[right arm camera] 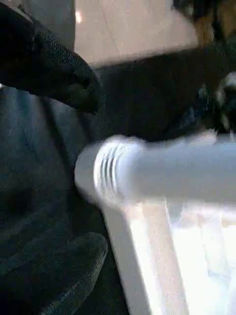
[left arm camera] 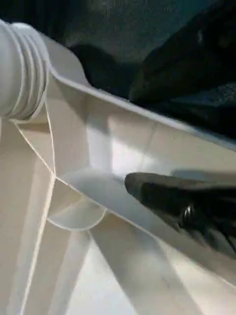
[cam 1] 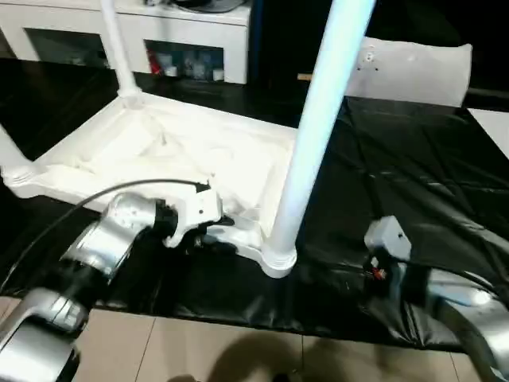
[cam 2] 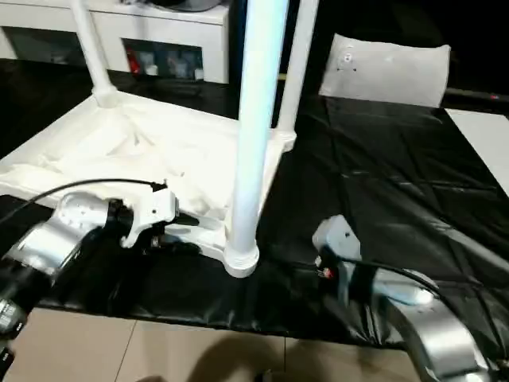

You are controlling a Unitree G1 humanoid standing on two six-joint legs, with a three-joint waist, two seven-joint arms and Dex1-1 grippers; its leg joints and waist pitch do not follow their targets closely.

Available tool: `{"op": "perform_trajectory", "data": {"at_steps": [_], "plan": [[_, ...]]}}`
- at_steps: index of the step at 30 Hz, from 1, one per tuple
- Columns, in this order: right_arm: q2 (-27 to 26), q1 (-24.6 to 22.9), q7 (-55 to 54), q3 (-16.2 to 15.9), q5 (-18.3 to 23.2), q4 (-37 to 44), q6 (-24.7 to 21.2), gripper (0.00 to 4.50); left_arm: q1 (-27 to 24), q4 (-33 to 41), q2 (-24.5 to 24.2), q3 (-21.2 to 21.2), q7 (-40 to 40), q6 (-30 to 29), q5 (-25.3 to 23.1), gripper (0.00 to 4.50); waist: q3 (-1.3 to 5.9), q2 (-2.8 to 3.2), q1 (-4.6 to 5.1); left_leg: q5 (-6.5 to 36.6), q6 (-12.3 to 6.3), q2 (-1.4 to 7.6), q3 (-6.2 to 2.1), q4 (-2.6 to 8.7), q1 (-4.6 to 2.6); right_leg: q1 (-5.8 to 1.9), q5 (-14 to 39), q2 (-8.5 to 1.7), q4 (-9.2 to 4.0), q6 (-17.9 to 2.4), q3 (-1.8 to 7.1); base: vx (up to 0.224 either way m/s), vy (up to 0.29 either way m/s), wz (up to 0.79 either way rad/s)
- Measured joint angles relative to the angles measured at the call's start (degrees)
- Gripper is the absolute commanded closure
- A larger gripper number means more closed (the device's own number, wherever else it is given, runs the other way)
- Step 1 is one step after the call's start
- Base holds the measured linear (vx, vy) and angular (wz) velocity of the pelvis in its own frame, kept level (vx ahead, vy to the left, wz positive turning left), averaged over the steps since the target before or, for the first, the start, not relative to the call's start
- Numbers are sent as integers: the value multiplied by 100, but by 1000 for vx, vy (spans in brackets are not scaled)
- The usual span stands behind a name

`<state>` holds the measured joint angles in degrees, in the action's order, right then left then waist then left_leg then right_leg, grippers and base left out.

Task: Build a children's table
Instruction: Rotate table base

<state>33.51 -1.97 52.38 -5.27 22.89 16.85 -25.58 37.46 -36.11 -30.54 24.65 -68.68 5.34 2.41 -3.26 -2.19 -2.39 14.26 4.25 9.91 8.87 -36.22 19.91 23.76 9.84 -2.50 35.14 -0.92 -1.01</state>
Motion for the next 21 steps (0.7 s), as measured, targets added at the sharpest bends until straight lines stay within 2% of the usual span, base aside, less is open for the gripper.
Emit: {"op": "perform_trajectory", "data": {"at_steps": [9, 10, 14, 15, 21], "plan": [[99, -20, 133, -81, 125, 110, -162, 0, 373, -765, 231, 86, -370, 399, -174, 296, 0, -2, -85, -2, 0, 0, 3, 0, 0, 0, 0, -3, 0, 0, -1, 0, 0, 0], [99, -22, 142, -97, 132, 113, -189, 0, 421, -858, 263, 108, -397, 476, -229, 317, 0, -2, -97, -2, 0, 0, 4, 0, 0, 0, 0, -5, 1, 0, -1, 0, 0, 0], [121, -22, 199, -105, 179, 190, -276, 0, 611, -1149, 291, 182, -588, 511, -411, 335, 0, -2, -105, -3, 0, 0, 4, 0, 0, 0, 0, -5, 0, 0, -1, 0, 0, 0], [127, -22, 204, -105, 189, 225, -287, 0, 649, -1167, 291, 199, -648, 476, -439, 359, 0, -2, -97, -2, 0, 0, 6, 0, 1, 1, 0, -5, 0, 0, -1, 0, 0, 0], [142, -21, 222, -104, 221, 226, -283, 0, 864, -1194, 374, 261, -1309, -202, -415, 390, 0, -3, -81, -1, -1, 1, 13, 11, 3, 9, 2, -5, -6, -1, -1, 0, 0, 0]]}}
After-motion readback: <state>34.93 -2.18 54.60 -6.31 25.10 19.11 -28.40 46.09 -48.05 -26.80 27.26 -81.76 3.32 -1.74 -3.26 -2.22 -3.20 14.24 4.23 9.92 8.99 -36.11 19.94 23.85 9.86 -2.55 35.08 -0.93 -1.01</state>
